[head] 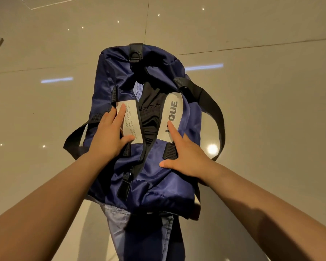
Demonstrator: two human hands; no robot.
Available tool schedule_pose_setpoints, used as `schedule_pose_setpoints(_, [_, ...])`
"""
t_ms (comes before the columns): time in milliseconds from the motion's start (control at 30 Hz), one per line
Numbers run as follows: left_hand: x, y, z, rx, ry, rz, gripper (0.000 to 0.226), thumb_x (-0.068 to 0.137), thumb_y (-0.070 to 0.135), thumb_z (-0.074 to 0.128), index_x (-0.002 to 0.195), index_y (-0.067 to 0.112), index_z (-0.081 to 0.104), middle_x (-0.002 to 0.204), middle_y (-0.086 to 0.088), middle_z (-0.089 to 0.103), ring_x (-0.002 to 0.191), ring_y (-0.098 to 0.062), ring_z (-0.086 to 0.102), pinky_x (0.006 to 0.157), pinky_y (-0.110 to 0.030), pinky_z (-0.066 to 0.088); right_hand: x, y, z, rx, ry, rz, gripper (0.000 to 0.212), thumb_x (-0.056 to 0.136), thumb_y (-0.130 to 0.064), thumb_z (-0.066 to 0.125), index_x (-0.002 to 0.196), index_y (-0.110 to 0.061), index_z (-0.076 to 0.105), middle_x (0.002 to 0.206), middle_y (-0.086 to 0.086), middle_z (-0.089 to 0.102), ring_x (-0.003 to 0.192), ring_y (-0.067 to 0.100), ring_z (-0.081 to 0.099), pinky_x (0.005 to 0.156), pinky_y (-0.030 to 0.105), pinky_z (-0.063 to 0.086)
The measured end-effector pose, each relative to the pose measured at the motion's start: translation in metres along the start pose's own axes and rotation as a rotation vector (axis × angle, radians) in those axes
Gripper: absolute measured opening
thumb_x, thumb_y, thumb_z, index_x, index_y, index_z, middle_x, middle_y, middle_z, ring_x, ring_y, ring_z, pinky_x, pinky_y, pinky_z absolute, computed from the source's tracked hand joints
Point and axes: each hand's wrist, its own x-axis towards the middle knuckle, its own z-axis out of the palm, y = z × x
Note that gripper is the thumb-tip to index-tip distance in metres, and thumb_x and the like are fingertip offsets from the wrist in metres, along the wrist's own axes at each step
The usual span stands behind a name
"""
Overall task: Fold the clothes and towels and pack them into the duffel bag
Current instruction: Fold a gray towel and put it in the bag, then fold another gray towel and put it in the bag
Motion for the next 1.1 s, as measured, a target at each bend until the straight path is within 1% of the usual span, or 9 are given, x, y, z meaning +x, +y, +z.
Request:
schedule_pose_setpoints(200, [-0.004,-0.014,-0.008,-0.079,-0.05,-0.076,0.099,0.081,0.025,0.076,0.154,0.021,0.01,0.16,-0.012,0.012,0.146,-0.03,0.012,0.118,-0.042,0.014,0.011,-0.013,0.003,-0.074,-0.057,0.016,0.113,0.083,-0.037,0.073,0.147,-0.038,-0.02,0.161,0.005,0.008,0.136,0.029,0.035,0.106,0.035,0.038])
schedule_pose_setpoints(300, [-0.018,0.001,-0.007,-0.134,0.023,-0.097,0.079,0.087,0.016,0.069,0.152,0.018,0.023,0.16,-0.015,0.011,0.147,-0.034,0.008,0.119,-0.049,0.013,0.003,-0.008,-0.005,-0.015,-0.061,0.005,0.11,0.081,-0.045,0.072,0.148,-0.042,-0.015,0.162,-0.001,0.005,0.144,0.022,0.024,0.113,0.033,0.031])
schedule_pose_setpoints(400, [-0.04,0.038,-0.004,-0.065,0.215,0.128,0.047,0.092,0.012,0.059,0.138,0.011,0.051,0.153,-0.02,0.028,0.142,-0.042,0.021,0.112,-0.062,0.022,-0.024,0.002,-0.032,-0.041,-0.033,-0.009,0.102,0.079,-0.055,0.068,0.149,-0.045,-0.005,0.158,-0.003,0.015,0.138,0.02,0.031,0.111,0.038,0.035])
schedule_pose_setpoints(467, [-0.049,0.079,-0.001,-0.13,0.246,0.28,0.04,0.092,0.02,0.053,0.13,0.009,0.057,0.147,-0.019,0.037,0.138,-0.039,0.03,0.109,-0.055,0.027,-0.05,0.012,-0.053,-0.054,0.051,0.001,0.092,0.083,-0.051,0.067,0.15,-0.046,0.004,0.151,-0.004,0.027,0.114,0.014,0.047,0.096,0.032,0.048])
schedule_pose_setpoints(533, [-0.056,0.127,0.003,-0.222,0.17,0.382,0.039,0.092,0.026,0.05,0.125,0.009,0.061,0.143,-0.016,0.043,0.132,-0.033,0.037,0.106,-0.043,0.031,-0.082,0.029,-0.069,-0.06,0.159,0.057,0.083,0.086,-0.044,0.066,0.15,-0.042,0.013,0.148,-0.003,0.033,0.109,0.015,0.051,0.088,0.024,0.047])
schedule_pose_setpoints(633, [-0.069,0.202,0.019,-0.28,0.04,0.504,0.032,0.091,0.026,0.052,0.116,0.012,0.065,0.135,-0.01,0.054,0.121,-0.029,0.051,0.097,-0.038,0.04,-0.14,0.071,-0.079,-0.018,0.302,0.216,0.073,0.091,-0.035,0.063,0.15,-0.037,0.021,0.153,-0.005,0.03,0.131,0.019,0.042,0.101,0.028,0.038])
schedule_pose_setpoints(800, [-0.113,0.308,0.061,-0.292,-0.172,0.624,0.036,0.089,0.034,0.046,0.111,0.019,0.07,0.128,0.0,0.062,0.119,-0.02,0.055,0.094,-0.028,0.037,-0.267,0.142,-0.076,0.072,0.418,0.463,0.066,0.091,-0.033,0.063,0.148,-0.033,0.029,0.154,-0.005,0.028,0.138,0.019,0.037,0.11,0.034,0.035])
schedule_pose_setpoints(967, [-0.164,0.401,0.093,-0.293,-0.319,0.758,0.044,0.087,0.044,0.039,0.108,0.022,0.07,0.121,0.005,0.063,0.112,-0.016,0.058,0.084,-0.024,0.038,-0.41,0.201,-0.086,0.157,0.617,0.689,0.056,0.091,-0.028,0.062,0.143,-0.027,0.04,0.144,-0.002,0.04,0.125,0.015,0.047,0.093,0.022,0.035])
schedule_pose_setpoints(1100, [-0.191,0.468,0.116,-0.287,-0.38,0.819,0.04,0.089,0.042,0.046,0.117,0.021,0.066,0.124,0.003,0.06,0.115,-0.017,0.055,0.089,-0.025,0.038,-0.489,0.241,-0.07,0.399,0.925,0.827,0.042,0.091,-0.018,0.064,0.132,-0.022,0.053,0.131,-0.001,0.053,0.104,0.015,0.057,0.086,0.027,0.043])
